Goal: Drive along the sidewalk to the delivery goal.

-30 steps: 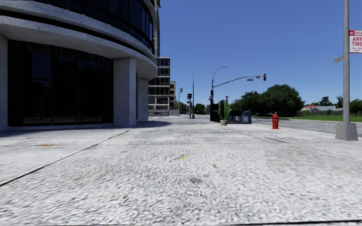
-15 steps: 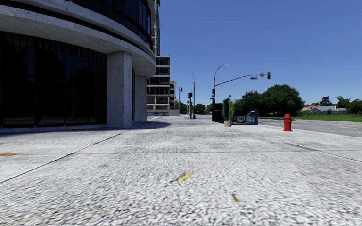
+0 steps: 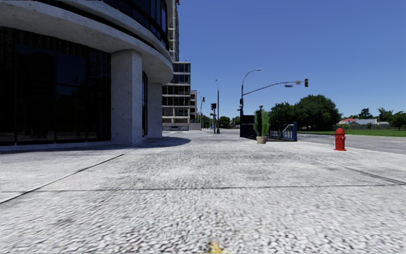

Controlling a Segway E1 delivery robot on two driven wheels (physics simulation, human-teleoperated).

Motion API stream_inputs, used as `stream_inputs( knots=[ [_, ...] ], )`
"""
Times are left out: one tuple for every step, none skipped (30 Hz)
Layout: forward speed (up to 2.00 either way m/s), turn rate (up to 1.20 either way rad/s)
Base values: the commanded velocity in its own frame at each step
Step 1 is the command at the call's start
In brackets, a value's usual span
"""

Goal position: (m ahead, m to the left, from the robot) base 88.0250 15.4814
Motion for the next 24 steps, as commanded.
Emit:
stream_inputs(
  knots=[
    [2.0,0.0],
    [2.0,0.0],
    [2.0,0.0],
    [2.0,0.0],
    [2.0,0.0],
    [2.0,0.0],
    [2.0,0.0],
    [2.0,0.0],
    [2.0,0.0],
    [2.0,0.0],
    [2.0,0.0],
    [2.0,0.0],
    [2.0,0.0],
    [2.0,0.0],
    [2.0,0.0],
    [2.0,0.0],
    [2.0,0.0],
    [2.0,0.0],
    [2.0,0.0],
    [2.0,0.0],
    [2.0,0.0],
    [2.0,0.0],
    [2.0,0.0],
    [2.0,0.0]
  ],
)
